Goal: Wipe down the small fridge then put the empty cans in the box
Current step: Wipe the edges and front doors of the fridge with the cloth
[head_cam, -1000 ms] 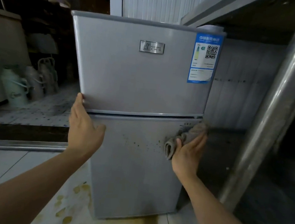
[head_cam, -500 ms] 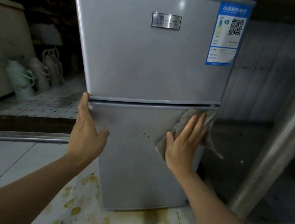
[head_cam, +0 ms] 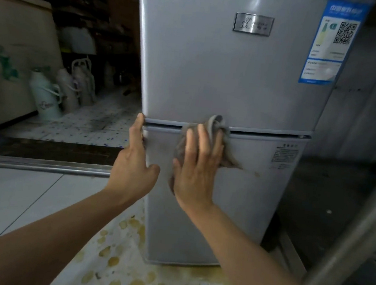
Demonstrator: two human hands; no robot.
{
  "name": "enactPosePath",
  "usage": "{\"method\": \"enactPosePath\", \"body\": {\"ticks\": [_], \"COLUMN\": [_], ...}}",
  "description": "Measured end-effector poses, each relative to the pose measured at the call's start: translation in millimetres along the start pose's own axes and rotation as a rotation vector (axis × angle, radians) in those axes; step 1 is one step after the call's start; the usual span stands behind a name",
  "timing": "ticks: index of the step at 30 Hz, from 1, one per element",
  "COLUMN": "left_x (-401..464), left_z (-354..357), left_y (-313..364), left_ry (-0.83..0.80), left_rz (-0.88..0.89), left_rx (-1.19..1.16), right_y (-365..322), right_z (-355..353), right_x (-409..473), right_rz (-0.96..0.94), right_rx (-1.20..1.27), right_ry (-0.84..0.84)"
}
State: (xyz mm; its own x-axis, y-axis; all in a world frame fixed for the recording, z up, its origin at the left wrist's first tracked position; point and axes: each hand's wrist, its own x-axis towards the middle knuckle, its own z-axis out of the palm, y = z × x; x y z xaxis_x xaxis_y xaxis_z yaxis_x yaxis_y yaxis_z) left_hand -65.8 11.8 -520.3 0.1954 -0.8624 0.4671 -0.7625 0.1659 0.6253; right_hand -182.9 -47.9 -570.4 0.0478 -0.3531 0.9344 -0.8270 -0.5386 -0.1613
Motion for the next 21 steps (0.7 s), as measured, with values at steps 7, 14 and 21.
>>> {"method": "enactPosePath", "body": {"ticks": [7, 14, 21], "left_x": [0.8, -1.1, 3.4], "left_z": [-12.4, -11.3, -29.1], "left_y": [-1.6, -4.7, -27.6], "left_ry": [-0.08, -0.076, -0.181], "left_rz": [-0.019, -0.017, -0.04], "left_rx": [-0.089, -0.045, -0.335], "right_y": [61.5, 36.6, -43.2], "right_z": [-27.6, -14.2, 21.8], "right_x": [9.6, 8.6, 30.1], "right_rz": [-0.208, -0.103, -0.407], "right_rx": [-0.2, -0.07, -0.104], "right_ry": [-0.025, 0.042, -0.103]}}
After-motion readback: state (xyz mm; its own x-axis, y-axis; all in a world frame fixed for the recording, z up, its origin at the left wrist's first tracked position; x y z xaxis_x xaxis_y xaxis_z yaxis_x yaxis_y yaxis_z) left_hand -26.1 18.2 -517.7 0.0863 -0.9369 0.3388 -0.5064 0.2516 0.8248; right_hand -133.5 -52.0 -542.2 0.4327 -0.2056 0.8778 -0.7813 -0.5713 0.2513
